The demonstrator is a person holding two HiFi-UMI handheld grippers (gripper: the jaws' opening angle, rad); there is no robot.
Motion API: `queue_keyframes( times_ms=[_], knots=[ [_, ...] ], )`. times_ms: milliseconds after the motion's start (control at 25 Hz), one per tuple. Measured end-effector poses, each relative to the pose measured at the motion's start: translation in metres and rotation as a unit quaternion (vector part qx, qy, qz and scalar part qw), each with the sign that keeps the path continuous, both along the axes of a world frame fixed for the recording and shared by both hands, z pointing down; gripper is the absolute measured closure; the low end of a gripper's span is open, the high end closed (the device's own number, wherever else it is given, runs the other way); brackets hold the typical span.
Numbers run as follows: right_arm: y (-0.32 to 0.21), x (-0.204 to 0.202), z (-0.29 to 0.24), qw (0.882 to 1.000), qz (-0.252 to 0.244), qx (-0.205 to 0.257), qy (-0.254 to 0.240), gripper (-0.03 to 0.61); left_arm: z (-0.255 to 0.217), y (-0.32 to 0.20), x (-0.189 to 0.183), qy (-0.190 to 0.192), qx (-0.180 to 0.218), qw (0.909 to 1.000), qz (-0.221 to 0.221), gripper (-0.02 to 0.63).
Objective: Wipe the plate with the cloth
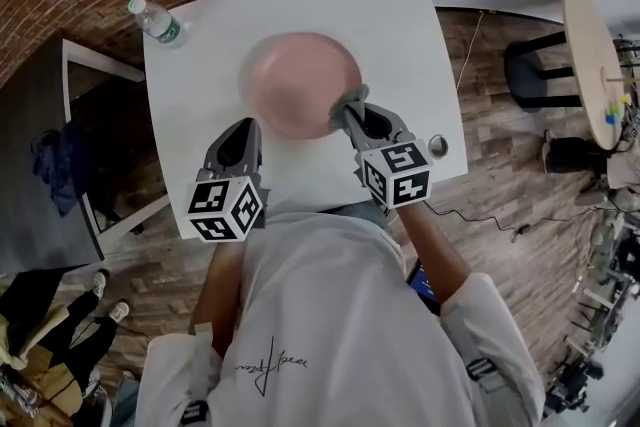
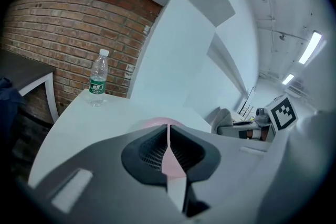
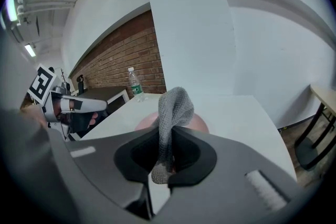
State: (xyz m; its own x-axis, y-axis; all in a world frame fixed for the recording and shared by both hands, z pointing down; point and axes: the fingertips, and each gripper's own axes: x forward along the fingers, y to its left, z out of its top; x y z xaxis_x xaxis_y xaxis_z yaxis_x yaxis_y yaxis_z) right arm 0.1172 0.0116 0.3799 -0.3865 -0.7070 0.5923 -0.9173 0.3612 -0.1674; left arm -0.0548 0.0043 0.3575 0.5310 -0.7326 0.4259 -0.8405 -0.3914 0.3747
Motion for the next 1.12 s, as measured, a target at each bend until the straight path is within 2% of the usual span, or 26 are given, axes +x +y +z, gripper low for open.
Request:
queue_keyframes(
  times_ms=[280, 800, 1120],
  knots=[
    [-0.022, -0.005, 0.025, 0.999, -0.002, -0.026, 0.03, 0.538, 0.025, -0.019, -0.007, -0.003, -0.03, 0.9995, 0.004, 0.581],
    [-0.053, -0.002, 0.056, 0.996, -0.011, -0.073, 0.048, 0.538, 0.072, -0.049, -0.003, -0.016, -0.091, 0.9957, 0.003, 0.557],
    [-0.086, -0.002, 0.07, 0.995, -0.014, -0.082, 0.063, 0.54, 0.101, -0.07, -0.001, -0.024, -0.118, 0.9927, -0.002, 0.531]
  ],
)
